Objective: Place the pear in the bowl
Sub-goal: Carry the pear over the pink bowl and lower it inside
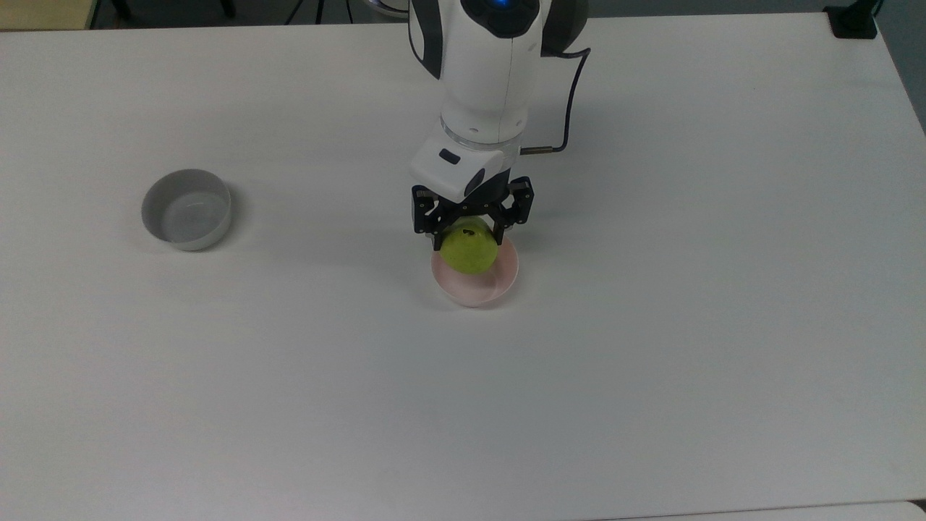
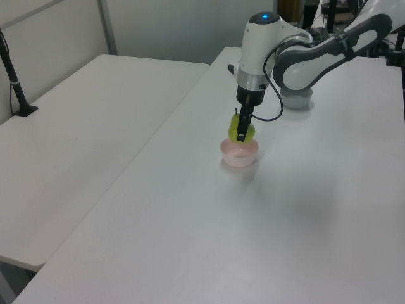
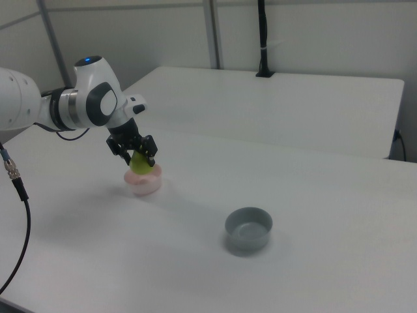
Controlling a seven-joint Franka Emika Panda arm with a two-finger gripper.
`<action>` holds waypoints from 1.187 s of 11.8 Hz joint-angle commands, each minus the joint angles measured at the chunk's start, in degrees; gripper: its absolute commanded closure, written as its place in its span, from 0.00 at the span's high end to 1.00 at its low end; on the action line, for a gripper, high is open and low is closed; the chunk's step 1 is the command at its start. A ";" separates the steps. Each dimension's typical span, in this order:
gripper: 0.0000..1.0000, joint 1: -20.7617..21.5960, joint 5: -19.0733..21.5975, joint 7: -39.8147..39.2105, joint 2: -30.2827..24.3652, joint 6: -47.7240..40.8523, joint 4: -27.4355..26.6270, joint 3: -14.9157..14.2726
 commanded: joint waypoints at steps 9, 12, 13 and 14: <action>0.77 1.13 -1.06 1.89 2.07 4.51 -0.96 -0.14; 0.93 1.13 -0.97 1.89 2.07 4.51 -0.96 -0.14; 0.93 1.13 -0.97 1.98 2.07 4.51 -0.96 -0.14; 0.94 1.13 -0.97 2.33 2.07 4.51 -0.96 -0.14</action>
